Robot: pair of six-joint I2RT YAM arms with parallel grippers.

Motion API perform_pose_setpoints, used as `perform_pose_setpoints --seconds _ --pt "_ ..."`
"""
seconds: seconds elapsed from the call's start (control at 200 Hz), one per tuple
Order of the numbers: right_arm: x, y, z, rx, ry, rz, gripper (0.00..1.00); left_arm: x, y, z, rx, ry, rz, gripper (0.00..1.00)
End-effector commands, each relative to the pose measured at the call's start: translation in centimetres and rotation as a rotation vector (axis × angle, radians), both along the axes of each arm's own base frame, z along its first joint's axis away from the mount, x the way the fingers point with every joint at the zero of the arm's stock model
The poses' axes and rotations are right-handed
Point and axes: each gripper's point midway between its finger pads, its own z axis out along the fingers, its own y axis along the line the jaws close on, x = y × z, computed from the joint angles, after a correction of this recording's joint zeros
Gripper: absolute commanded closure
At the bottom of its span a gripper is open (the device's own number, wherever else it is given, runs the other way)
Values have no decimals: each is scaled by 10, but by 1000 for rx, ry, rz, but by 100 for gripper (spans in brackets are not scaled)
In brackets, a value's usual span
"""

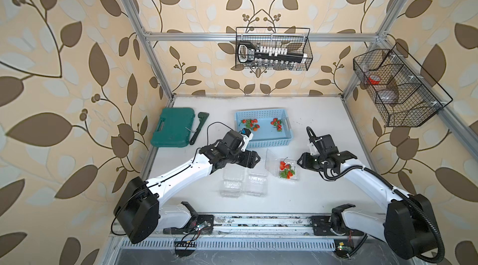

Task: Pack strawberries into containers
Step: Close the packing box at the center of the board.

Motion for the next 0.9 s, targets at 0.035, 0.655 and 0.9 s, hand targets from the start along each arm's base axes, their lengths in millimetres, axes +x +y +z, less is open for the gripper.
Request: perform_pose_setpoints --seconds 0.035,0.655,0.9 --pt "0 4 3 82 -12 -18 58 8 -23 5 -33 -29 0 20" --pt "-8 9 -19 159 35 -54 57 -3 -108 -8 -165 38 -154 21" --pt "-10 15 -23 202 47 -46 57 -11 -139 4 -202 22 -219 22"
